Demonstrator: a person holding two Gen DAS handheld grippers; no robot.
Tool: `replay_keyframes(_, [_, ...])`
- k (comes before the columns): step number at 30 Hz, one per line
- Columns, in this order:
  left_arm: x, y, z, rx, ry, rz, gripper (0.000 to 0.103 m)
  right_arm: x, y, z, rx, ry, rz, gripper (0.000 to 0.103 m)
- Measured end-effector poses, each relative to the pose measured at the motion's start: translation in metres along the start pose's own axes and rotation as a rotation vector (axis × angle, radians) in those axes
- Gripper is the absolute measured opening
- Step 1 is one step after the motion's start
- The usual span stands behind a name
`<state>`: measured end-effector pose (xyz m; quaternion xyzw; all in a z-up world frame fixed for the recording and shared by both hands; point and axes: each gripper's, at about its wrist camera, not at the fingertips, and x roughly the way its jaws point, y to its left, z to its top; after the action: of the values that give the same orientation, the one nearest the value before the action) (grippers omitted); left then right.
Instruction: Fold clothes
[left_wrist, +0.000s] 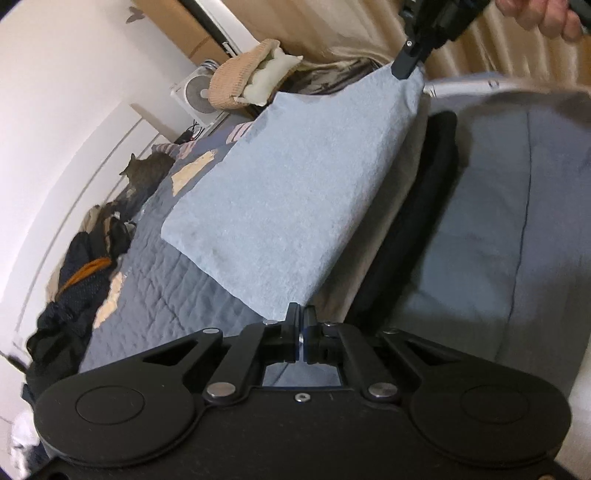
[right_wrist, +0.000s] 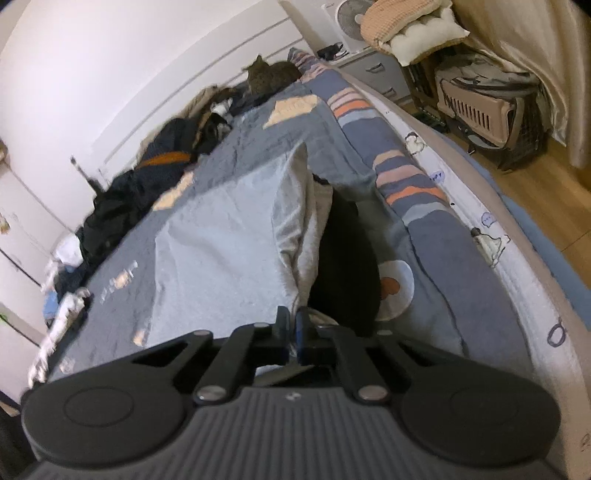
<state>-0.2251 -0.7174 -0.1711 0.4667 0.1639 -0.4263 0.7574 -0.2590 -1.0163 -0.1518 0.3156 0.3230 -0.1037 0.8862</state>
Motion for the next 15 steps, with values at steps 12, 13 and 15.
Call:
replay_keyframes(12, [-0.006,0.001,-0.018,-0.200,0.066,-0.024,0.010,-0.007,-0.008,-0.009,-0.097,0.002,-0.086,0.007])
replay_keyframes(13, [-0.009,0.005,-0.019,-0.239,0.067,-0.026,0.017,-0.010,-0.008,-0.009,-0.103,-0.002,-0.099,0.008])
replay_keyframes(15, [-0.015,0.012,-0.019,-0.315,0.062,-0.009,0.037,-0.016,-0.007,-0.008,-0.116,-0.007,-0.125,0.011])
